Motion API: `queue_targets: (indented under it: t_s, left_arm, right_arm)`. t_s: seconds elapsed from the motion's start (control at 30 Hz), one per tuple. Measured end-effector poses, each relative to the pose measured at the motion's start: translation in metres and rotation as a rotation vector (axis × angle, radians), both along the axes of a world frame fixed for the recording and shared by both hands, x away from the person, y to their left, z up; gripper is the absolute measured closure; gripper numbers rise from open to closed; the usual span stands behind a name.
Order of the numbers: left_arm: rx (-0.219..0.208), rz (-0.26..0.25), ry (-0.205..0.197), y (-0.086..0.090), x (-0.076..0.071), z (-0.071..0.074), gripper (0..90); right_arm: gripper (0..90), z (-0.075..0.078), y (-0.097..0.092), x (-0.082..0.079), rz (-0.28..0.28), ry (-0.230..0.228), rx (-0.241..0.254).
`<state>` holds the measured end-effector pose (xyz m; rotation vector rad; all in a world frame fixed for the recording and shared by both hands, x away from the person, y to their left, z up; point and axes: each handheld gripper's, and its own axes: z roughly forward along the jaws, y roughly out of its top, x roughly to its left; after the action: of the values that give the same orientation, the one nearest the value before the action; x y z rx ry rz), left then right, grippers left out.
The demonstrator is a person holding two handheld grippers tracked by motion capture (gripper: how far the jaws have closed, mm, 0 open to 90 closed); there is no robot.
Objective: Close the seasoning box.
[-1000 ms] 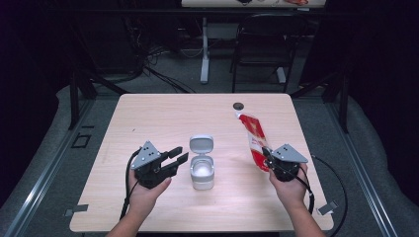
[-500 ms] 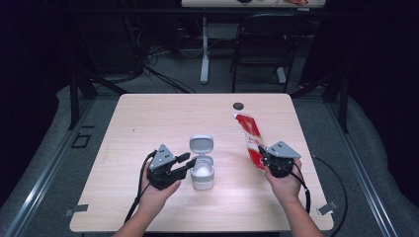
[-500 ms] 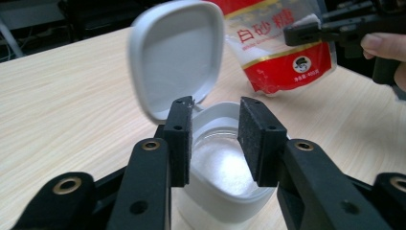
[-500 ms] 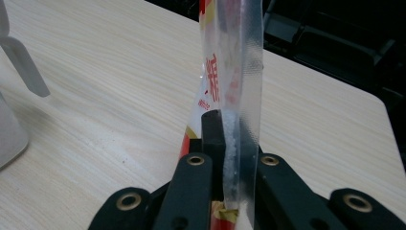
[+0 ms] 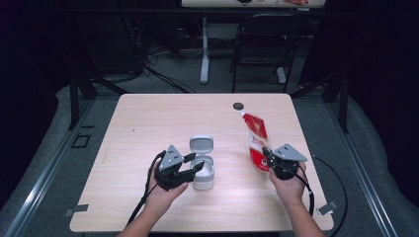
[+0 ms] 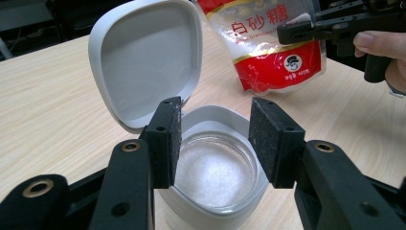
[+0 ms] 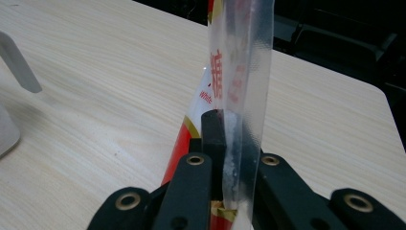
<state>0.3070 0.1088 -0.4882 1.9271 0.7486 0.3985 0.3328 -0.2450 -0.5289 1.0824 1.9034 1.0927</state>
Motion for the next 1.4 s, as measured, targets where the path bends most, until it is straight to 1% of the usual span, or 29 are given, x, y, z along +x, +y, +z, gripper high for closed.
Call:
queue_targets:
  t_s: [0.17, 0.23, 0.27, 0.33, 0.4, 0.43, 0.47, 0.5, 0.53, 0.57, 0.63, 0.7, 0.8, 0.83, 0.87, 0.93, 0.97, 1.07, 1.1, 1.17, 1.23, 1.3, 1.37, 1.4]
  left_arm:
    - [-0.011, -0.002, -0.004, 0.001, -0.001, 0.001, 55.7]
    - [-0.009, -0.005, -0.005, 0.002, -0.002, 0.002, 55.7]
    - [-0.008, -0.006, -0.006, 0.003, -0.002, 0.002, 55.7]
    - [-0.013, -0.003, -0.007, 0.003, -0.003, 0.001, 55.7]
    - [-0.014, -0.003, 0.0, 0.003, -0.003, 0.001, 55.7]
    - [-0.01, -0.002, -0.001, 0.003, -0.003, 0.0, 55.7]
    - [-0.01, -0.004, 0.004, 0.003, -0.003, 0.0, 55.7]
    - [-0.004, -0.007, 0.005, 0.003, -0.003, -0.001, 55.7]
    - [-0.001, -0.007, 0.006, 0.003, -0.002, -0.001, 55.7]
    - [-0.004, -0.007, 0.012, 0.002, -0.002, -0.002, 55.6]
    - [0.005, -0.005, 0.011, 0.002, -0.002, -0.002, 55.6]
    - [0.001, -0.007, 0.009, 0.002, -0.002, -0.003, 55.6]
    - [0.0, -0.005, 0.008, 0.001, -0.002, -0.003, 55.5]
    - [0.001, -0.005, 0.005, 0.001, -0.002, -0.003, 55.5]
    - [0.001, -0.005, 0.007, 0.002, -0.002, -0.002, 55.4]
    - [-0.003, -0.002, 0.007, 0.003, -0.002, -0.002, 55.0]
    - [-0.01, 0.004, 0.002, 0.004, -0.003, -0.002, 54.8]
    - [-0.006, 0.007, 0.007, 0.006, -0.002, -0.003, 53.6]
    - [-0.014, 0.01, 0.007, 0.006, -0.002, -0.004, 52.9]
    - [-0.008, 0.008, 0.013, 0.007, -0.002, -0.004, 51.8]
    - [-0.007, 0.01, 0.001, 0.007, -0.003, -0.003, 51.1]
    - [-0.008, 0.015, -0.01, 0.007, -0.004, -0.003, 51.0]
    - [-0.016, 0.014, -0.003, 0.007, -0.004, -0.002, 51.0]
    - [-0.019, 0.013, 0.001, 0.007, -0.003, -0.003, 51.0]
  right_arm:
    - [88.5, 0.0, 0.0, -0.004, 0.044, 0.006, -0.041]
    - [88.4, 0.0, 0.0, -0.008, 0.068, 0.019, -0.068]
    - [88.4, 0.0, -0.001, -0.009, 0.073, 0.026, -0.071]
    - [88.3, -0.001, -0.005, -0.011, 0.082, 0.044, -0.052]
    - [87.7, -0.002, -0.01, -0.014, 0.096, 0.066, -0.071]
    - [87.5, -0.003, -0.011, -0.015, 0.102, 0.068, -0.066]
    - [87.0, -0.004, -0.012, -0.017, 0.104, 0.076, -0.076]
    - [86.4, -0.005, -0.015, -0.018, 0.111, 0.092, -0.085]
    - [86.1, -0.006, -0.017, -0.019, 0.11, 0.096, -0.082]
    - [85.9, -0.006, -0.019, -0.019, 0.111, 0.103, -0.089]
    - [85.2, -0.009, -0.021, -0.021, 0.113, 0.111, -0.096]
    - [84.0, -0.011, -0.024, -0.022, 0.117, 0.123, -0.101]
    - [80.4, -0.011, -0.028, -0.024, 0.119, 0.14, -0.084]
    - [79.0, -0.012, -0.028, -0.025, 0.122, 0.139, -0.065]
    - [77.7, -0.012, -0.029, -0.025, 0.123, 0.149, -0.067]
    - [72.6, -0.013, -0.03, -0.026, 0.123, 0.149, -0.038]
    - [71.8, -0.013, -0.031, -0.026, 0.127, 0.153, -0.03]
    - [68.1, -0.014, -0.031, -0.027, 0.126, 0.149, -0.005]
    - [66.4, -0.014, -0.031, -0.027, 0.127, 0.151, -0.005]
    - [62.4, -0.014, -0.032, -0.028, 0.128, 0.153, -0.004]
    - [59.5, -0.014, -0.031, -0.028, 0.122, 0.141, -0.001]
    - [58.9, -0.012, -0.032, -0.029, 0.126, 0.142, 0.001]
    - [57.7, -0.012, -0.031, -0.03, 0.127, 0.14, 0.014]
    - [56.9, -0.011, -0.031, -0.03, 0.128, 0.144, 0.009]
